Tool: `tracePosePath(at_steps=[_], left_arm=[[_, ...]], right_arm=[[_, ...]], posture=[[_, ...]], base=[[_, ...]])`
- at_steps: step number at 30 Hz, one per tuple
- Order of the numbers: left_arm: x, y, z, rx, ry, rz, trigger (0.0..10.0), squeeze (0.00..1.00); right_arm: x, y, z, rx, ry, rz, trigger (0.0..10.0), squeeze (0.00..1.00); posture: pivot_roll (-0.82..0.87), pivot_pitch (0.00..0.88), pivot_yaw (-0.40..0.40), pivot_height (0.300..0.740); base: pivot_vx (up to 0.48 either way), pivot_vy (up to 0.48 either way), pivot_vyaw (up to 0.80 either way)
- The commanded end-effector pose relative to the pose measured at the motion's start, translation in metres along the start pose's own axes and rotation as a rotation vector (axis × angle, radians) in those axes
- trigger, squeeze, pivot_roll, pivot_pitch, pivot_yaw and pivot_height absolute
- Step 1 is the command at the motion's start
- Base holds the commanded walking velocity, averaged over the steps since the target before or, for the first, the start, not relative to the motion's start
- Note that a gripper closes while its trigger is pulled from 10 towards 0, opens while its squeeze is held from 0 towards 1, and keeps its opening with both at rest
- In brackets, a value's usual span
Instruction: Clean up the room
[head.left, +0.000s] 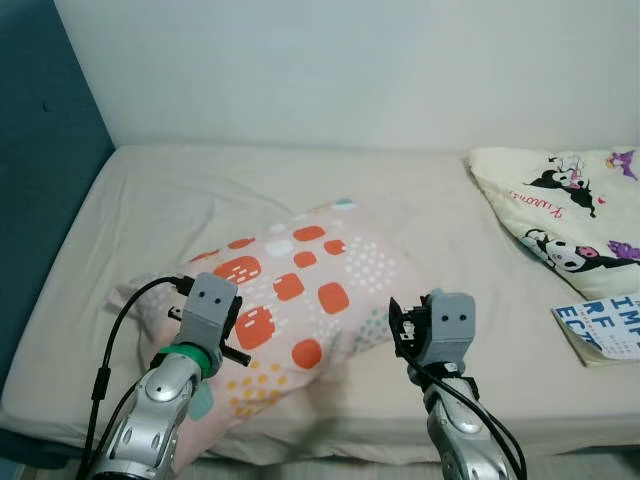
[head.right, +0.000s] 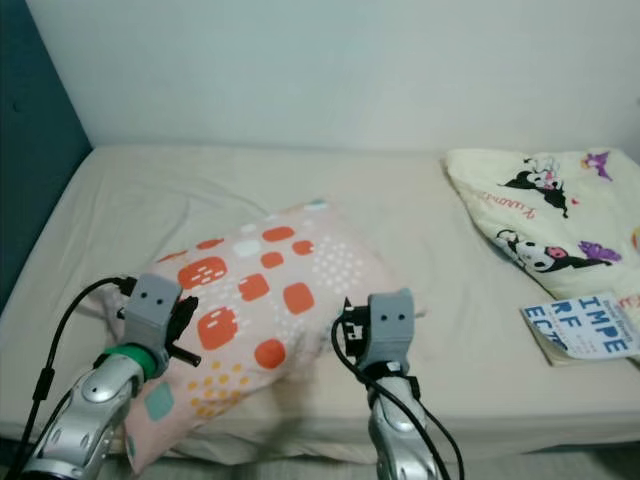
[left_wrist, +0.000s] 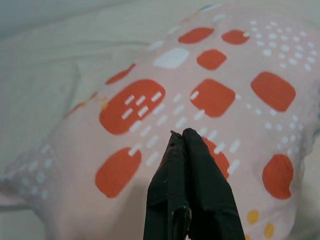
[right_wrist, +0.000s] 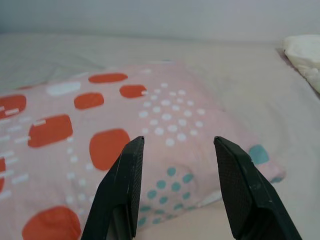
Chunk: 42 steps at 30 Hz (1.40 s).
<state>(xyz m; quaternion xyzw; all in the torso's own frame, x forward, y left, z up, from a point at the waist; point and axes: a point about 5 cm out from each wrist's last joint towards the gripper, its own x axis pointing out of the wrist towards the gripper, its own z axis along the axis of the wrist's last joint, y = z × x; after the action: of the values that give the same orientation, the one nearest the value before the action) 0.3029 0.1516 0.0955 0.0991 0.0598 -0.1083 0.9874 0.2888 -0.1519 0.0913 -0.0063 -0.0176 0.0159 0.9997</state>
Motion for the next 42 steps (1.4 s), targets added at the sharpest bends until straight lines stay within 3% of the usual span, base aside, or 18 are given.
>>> tracePosePath(at_steps=[1, 8, 22, 32, 35, 38, 40, 41, 42], left_arm=[[-0.001, -0.002, -0.004, 0.009, 0.012, -0.006, 10.0, 0.00], [-0.001, -0.001, -0.003, 0.012, 0.010, 0.001, 10.0, 0.00], [-0.002, 0.001, -0.003, 0.019, 0.004, 0.014, 10.0, 0.00], [-0.002, 0.005, 0.001, 0.026, -0.012, 0.038, 10.0, 0.00], [-0.002, 0.009, 0.006, 0.050, -0.037, 0.057, 10.0, 0.00], [0.000, 0.028, 0.031, 0.180, -0.150, 0.103, 10.0, 0.00], [0.000, 0.032, 0.037, 0.208, -0.177, 0.114, 10.0, 0.00], [-0.001, 0.054, 0.057, 0.285, -0.237, 0.149, 10.0, 0.00], [-0.001, 0.054, 0.057, 0.285, -0.237, 0.149, 10.0, 0.00]], right_arm=[[-0.003, 0.000, -0.005, 0.004, 0.026, 0.001, 10.0, 0.00], [-0.003, -0.002, -0.005, 0.004, 0.025, -0.004, 10.0, 0.00], [-0.006, 0.002, -0.008, 0.019, 0.035, 0.009, 10.0, 0.00], [-0.004, 0.002, -0.007, 0.015, 0.034, 0.028, 10.0, 0.00], [-0.004, 0.003, -0.005, 0.020, 0.028, 0.037, 10.0, 0.00], [-0.004, 0.009, 0.002, 0.057, 0.001, 0.077, 10.0, 0.00], [-0.004, 0.011, 0.004, 0.066, -0.006, 0.089, 10.0, 0.00], [-0.005, 0.020, 0.011, 0.095, -0.024, 0.146, 10.0, 0.00], [-0.005, 0.020, 0.011, 0.095, -0.024, 0.146, 10.0, 0.00]], posture=[[-0.05, 0.091, 0.045, 0.635], [-0.05, 0.094, 0.045, 0.600], [-0.04, 0.102, 0.046, 0.600], [-0.04, 0.105, 0.032, 0.570], [-0.04, 0.110, 0.029, 0.570], [-0.03, 0.120, 0.028, 0.570], [-0.03, 0.120, 0.028, 0.570], [-0.03, 0.142, 0.030, 0.570], [-0.03, 0.142, 0.030, 0.570]], base=[[0.000, 0.000, 0.00], [0.000, 0.000, 0.00], [0.000, 0.000, 0.00], [0.000, 0.000, 0.00], [0.000, 0.000, 0.00], [0.000, 0.000, 0.00], [0.000, 0.000, 0.00], [0.000, 0.000, 0.00], [0.000, 0.000, 0.00]])
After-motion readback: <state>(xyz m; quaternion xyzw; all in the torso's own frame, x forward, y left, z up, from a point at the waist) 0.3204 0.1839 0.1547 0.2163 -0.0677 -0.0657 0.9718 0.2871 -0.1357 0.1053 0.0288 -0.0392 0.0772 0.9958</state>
